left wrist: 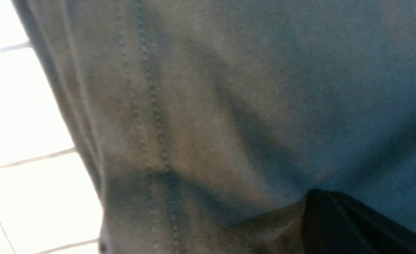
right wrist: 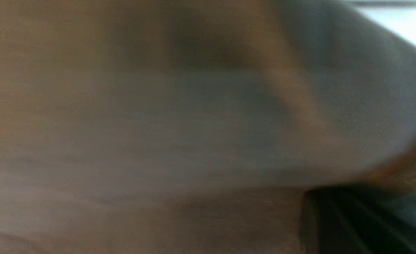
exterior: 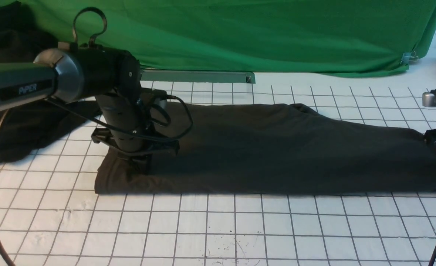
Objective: Fold a long-sleeved shirt over a white checkered tablecloth.
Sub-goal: 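Pull the folded dark garment lengthwise by its ends to straighten it flat on the table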
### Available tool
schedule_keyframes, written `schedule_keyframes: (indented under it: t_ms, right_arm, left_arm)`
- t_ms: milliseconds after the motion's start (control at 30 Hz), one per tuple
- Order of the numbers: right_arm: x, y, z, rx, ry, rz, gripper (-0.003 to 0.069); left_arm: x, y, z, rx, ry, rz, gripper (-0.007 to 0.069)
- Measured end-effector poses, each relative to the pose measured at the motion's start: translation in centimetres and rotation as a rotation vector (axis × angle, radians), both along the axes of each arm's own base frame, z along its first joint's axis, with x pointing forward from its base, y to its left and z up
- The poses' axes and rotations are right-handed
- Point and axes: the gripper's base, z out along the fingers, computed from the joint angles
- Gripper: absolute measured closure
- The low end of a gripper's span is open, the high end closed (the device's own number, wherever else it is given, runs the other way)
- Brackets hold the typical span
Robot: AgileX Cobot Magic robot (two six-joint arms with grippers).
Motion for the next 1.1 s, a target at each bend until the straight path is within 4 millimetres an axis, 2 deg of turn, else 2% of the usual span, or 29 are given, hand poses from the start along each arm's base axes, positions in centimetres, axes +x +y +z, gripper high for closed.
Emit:
schedule_keyframes:
  t_ms: [67, 133, 200, 267, 333, 400, 467, 567, 633, 667, 733, 767, 833, 867, 933, 1000, 1100]
  right_arm:
    - [-0.5, -1.3, 1.6, -0.023, -0.034, -0.023, 0.0569]
    - [-0.8, -1.7, 2.7, -0.031, -0.058, -0.038, 0.0551]
    - [-1.3, -2.3, 4.6, -0.038, -0.114, -0.066, 0.0459]
    - [-1.3, -2.2, 5.6, -0.023, -0.154, -0.077, 0.0273]
    - [-1.1, -2.1, 5.4, -0.005, -0.167, -0.080, 0.0135]
    - [-0.8, -2.0, 4.8, 0.018, -0.169, -0.088, 0.0046]
    - [-0.3, -1.9, 3.4, 0.051, -0.154, -0.099, -0.0005]
    - [0.2, -1.8, 1.1, 0.079, -0.116, -0.111, -0.0021]
    - [0.5, -1.8, -0.7, 0.094, -0.086, -0.121, 0.0002]
    - [0.5, -1.8, -0.7, 0.094, -0.086, -0.121, 0.0006]
    - [0.6, -1.8, -2.1, 0.107, -0.049, -0.127, 0.0099]
    - [0.6, -1.8, -2.1, 0.108, -0.049, -0.128, 0.0108]
    - [0.6, -1.6, -2.1, 0.119, -0.044, -0.122, 0.0256]
    - [0.6, -1.5, -2.1, 0.127, -0.045, -0.114, 0.0367]
    - [0.6, -1.5, -2.1, 0.132, -0.042, -0.103, 0.0519]
    - [0.5, -1.4, -2.0, 0.136, -0.040, -0.086, 0.0592]
    - [0.4, -1.8, -1.2, 0.109, -0.039, -0.076, 0.0620]
  left_arm:
    - [-0.1, 0.9, 1.1, -0.002, -0.014, 0.023, 0.0624]
    - [-0.2, 1.2, 2.1, -0.008, -0.036, 0.029, 0.0624]
    - [-0.7, 1.8, 4.8, -0.025, -0.102, 0.038, 0.0624]
    - [-1.4, 1.9, 7.2, -0.048, -0.158, 0.041, 0.0624]
    - [-1.9, 2.0, 8.8, -0.066, -0.197, 0.043, 0.0624]
    - [-2.2, 2.0, 9.6, -0.080, -0.215, 0.046, 0.0624]
    - [-2.4, 2.0, 10.0, -0.087, -0.224, 0.045, 0.0624]
    - [-2.5, 2.0, 10.1, -0.085, -0.219, 0.044, 0.0624]
    - [-2.6, 2.0, 10.0, -0.084, -0.217, 0.044, 0.0624]
    - [-2.6, 2.0, 10.0, -0.084, -0.217, 0.044, 0.0624]
    - [-2.5, 2.0, 10.0, -0.085, -0.219, 0.044, 0.0624]
    - [-2.5, 2.0, 10.0, -0.085, -0.218, 0.044, 0.0624]
    - [-2.5, 2.0, 10.0, -0.085, -0.219, 0.044, 0.0624]
    - [-2.5, 2.0, 10.0, -0.085, -0.219, 0.044, 0.0624]
    - [-2.5, 2.0, 10.0, -0.085, -0.219, 0.043, 0.0624]
    - [-2.6, 2.0, 9.9, -0.083, -0.213, 0.043, 0.0624]
    - [-2.7, 2.1, 9.9, -0.077, -0.199, 0.036, 0.0624]
